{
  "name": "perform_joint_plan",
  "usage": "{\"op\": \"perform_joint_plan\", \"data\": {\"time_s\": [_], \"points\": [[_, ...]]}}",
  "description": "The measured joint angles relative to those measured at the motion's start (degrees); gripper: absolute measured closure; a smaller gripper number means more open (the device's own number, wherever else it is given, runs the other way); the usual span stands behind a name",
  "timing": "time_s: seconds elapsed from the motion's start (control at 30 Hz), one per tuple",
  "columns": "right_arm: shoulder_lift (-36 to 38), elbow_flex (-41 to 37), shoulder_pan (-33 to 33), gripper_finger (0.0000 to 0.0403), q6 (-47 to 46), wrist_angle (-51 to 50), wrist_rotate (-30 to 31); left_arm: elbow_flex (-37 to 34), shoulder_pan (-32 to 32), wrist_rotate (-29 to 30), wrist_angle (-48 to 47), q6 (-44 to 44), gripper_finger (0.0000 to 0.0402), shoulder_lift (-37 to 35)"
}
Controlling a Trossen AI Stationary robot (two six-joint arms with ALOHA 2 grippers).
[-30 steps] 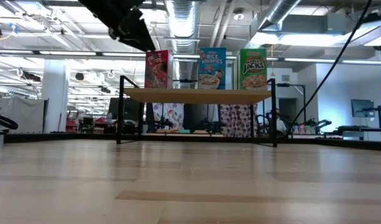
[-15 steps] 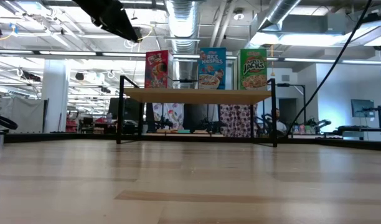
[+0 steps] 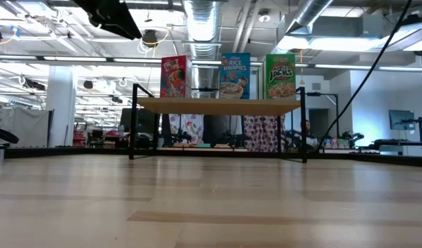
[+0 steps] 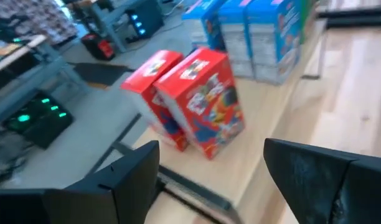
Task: Stack cereal on shelf
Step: Adjust the red cereal boxes on the shelf
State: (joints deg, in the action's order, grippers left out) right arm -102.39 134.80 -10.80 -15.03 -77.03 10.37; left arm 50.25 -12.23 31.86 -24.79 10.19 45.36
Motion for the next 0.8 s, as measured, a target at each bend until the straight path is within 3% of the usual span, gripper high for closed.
{"op": "perform_joint_plan", "data": {"time_s": [0.1, 0.2, 0.3, 0.57, 0.8], "points": [[0.0, 0.0, 0.01, 0.0152, 0.34, 0.05, 0.01, 0.01, 0.02, -2.42, 0.06, -0.97, 0.0123, -0.77], [0.0, 0.0, 0.55, 0.0152, 6.68, 2.01, 0.09, 0.01, 0.02, -3.15, -0.36, -1.39, 0.0123, -0.98], [-0.68, 0.02, 1.26, 0.0152, 11.86, 7.76, 0.11, 0.01, 0.02, -3.11, -0.91, -1.27, 0.0123, -1.2], [-2.02, -0.02, 2.84, 0.0152, 13.63, 21.51, 0.17, 0.0, 0.02, -3.09, -1.91, -0.88, 0.0123, -1.17], [-3.12, -0.11, 7.83, 0.0152, 27.46, 29.43, 0.44, 0.0, 0.02, -3.04, -1.86, -0.82, 0.0123, -1.17]]}}
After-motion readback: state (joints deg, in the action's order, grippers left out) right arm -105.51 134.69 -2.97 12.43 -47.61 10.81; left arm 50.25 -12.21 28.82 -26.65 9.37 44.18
